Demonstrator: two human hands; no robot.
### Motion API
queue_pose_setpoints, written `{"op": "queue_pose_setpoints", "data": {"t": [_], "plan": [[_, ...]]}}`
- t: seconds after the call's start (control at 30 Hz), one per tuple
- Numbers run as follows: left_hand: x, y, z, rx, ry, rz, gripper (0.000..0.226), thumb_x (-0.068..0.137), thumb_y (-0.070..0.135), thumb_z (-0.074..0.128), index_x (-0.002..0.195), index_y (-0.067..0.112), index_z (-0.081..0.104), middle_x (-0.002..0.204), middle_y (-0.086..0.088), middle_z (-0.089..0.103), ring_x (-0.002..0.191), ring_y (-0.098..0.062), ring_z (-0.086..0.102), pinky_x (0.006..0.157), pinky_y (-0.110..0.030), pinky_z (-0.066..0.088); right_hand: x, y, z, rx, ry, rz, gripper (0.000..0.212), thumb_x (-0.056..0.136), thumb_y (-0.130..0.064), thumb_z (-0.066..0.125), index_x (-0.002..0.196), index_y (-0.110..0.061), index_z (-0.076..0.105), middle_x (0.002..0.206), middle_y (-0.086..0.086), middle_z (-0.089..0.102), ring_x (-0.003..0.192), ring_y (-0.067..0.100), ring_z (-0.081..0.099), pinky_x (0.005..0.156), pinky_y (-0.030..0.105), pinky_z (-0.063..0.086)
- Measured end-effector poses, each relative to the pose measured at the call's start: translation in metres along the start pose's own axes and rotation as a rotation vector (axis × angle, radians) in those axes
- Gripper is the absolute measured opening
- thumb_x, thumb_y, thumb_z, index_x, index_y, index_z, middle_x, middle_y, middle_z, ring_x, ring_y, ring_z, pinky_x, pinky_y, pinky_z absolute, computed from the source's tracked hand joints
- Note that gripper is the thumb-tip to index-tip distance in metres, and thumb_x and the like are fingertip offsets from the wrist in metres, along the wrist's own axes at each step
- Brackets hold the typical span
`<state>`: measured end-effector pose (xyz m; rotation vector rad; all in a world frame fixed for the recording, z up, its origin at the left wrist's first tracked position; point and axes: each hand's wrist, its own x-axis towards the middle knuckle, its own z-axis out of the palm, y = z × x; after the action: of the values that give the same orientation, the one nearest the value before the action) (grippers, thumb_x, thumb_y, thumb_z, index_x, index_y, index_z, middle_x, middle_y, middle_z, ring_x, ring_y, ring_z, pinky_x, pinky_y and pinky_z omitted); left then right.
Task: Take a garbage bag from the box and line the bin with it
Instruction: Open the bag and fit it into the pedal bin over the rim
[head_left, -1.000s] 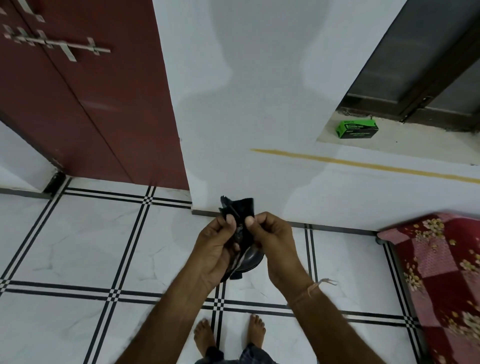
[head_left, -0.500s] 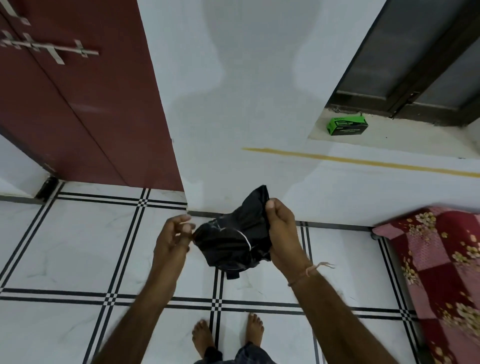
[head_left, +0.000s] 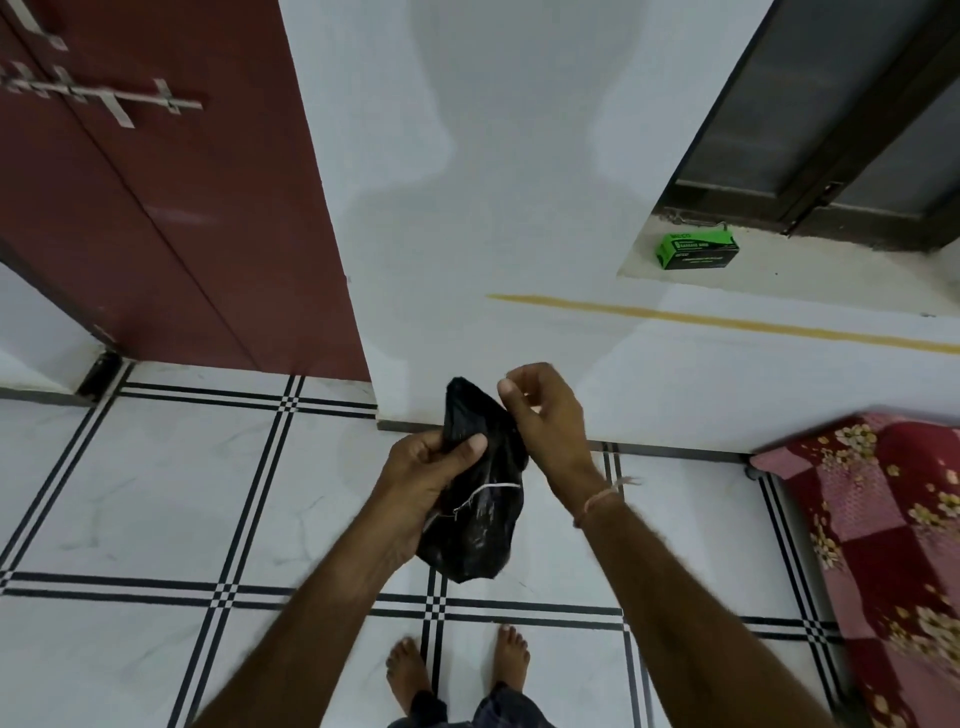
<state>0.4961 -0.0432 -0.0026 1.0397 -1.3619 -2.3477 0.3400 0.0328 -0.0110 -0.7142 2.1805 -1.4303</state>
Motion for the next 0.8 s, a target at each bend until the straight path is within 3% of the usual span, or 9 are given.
{"op": "queue_pose_setpoints", "data": {"t": [0.03,0.07,0.2,0.27,0.4,0.5,0.67,0.8], "plan": [[0.0,-0.001,0.002,-0.029,0.062,0.001,0.023,0.087,0.021,0.077,0.103,0.005,0.078,0.097,-0.015,0.081,0.085,-0.027,0.077,0.071,-0.033,0.061,-0.008,0.0,-0.001,-0.1,0.129,-0.059,0.024,0.094,-0.041,0.07,0.091,-0.018,0.064,0.09,-0.005,0.07,0.085,0.01,0.064,0.075,0.023,0.048],[0.0,-0.001,0.003,-0.059,0.104,0.002,0.026,0.085,0.022,0.079,0.104,0.005,0.077,0.099,-0.016,0.08,0.087,-0.029,0.078,0.072,-0.035,0.062,-0.018,-0.005,-0.003,-0.101,0.149,-0.083,0.023,0.092,-0.042,0.072,0.091,-0.019,0.065,0.089,-0.005,0.07,0.084,0.008,0.064,0.074,0.02,0.049],[-0.003,0.001,0.008,-0.155,0.121,-0.028,0.03,0.092,0.025,0.072,0.11,0.001,0.075,0.101,-0.018,0.08,0.085,-0.024,0.08,0.064,-0.031,0.062,-0.054,-0.011,0.009,0.179,-0.264,0.097,0.029,0.084,-0.033,0.083,0.092,-0.008,0.07,0.084,0.007,0.075,0.079,0.013,0.071,0.076,0.028,0.06],[-0.002,-0.001,0.007,-0.181,0.1,-0.05,0.035,0.095,0.031,0.067,0.108,0.0,0.075,0.098,-0.018,0.08,0.082,-0.022,0.08,0.062,-0.029,0.061,-0.058,-0.007,0.014,0.235,-0.225,0.136,0.029,0.08,-0.028,0.087,0.086,-0.006,0.069,0.078,0.007,0.073,0.075,0.018,0.071,0.073,0.032,0.06],[0.0,-0.008,-0.003,-0.189,0.106,-0.024,0.051,0.087,0.039,0.067,0.114,-0.005,0.072,0.103,-0.02,0.079,0.086,-0.026,0.079,0.062,-0.028,0.06,-0.054,-0.007,0.01,0.352,-0.165,0.185,0.026,0.089,-0.015,0.079,0.085,0.009,0.069,0.081,0.026,0.073,0.074,0.023,0.07,0.069,0.03,0.059],[0.002,-0.014,-0.005,-0.199,0.099,-0.041,0.053,0.085,0.041,0.066,0.116,-0.001,0.073,0.11,-0.02,0.078,0.102,-0.03,0.077,0.08,-0.036,0.062,-0.052,-0.008,0.005,0.426,-0.162,0.256,0.025,0.095,-0.016,0.072,0.087,0.007,0.068,0.078,0.016,0.071,0.07,0.019,0.07,0.065,0.027,0.058],[0.006,-0.017,-0.019,-0.289,0.091,-0.042,0.05,0.089,0.04,0.059,0.116,0.0,0.071,0.11,-0.016,0.079,0.096,-0.023,0.078,0.071,-0.033,0.063,-0.045,-0.002,-0.006,0.597,-0.141,0.524,0.037,0.103,-0.028,0.06,0.109,0.008,0.065,0.086,0.014,0.067,0.066,0.017,0.059,0.047,0.021,0.046],[0.011,-0.024,-0.039,-0.4,0.136,-0.113,0.043,0.102,0.044,0.046,0.116,0.011,0.07,0.107,-0.007,0.08,0.091,-0.017,0.078,0.069,-0.034,0.064,-0.035,0.01,-0.012,0.814,-0.082,0.77,0.033,0.107,-0.032,0.05,0.095,-0.007,0.067,0.079,0.008,0.074,0.061,0.017,0.068,0.052,0.027,0.057]]}}
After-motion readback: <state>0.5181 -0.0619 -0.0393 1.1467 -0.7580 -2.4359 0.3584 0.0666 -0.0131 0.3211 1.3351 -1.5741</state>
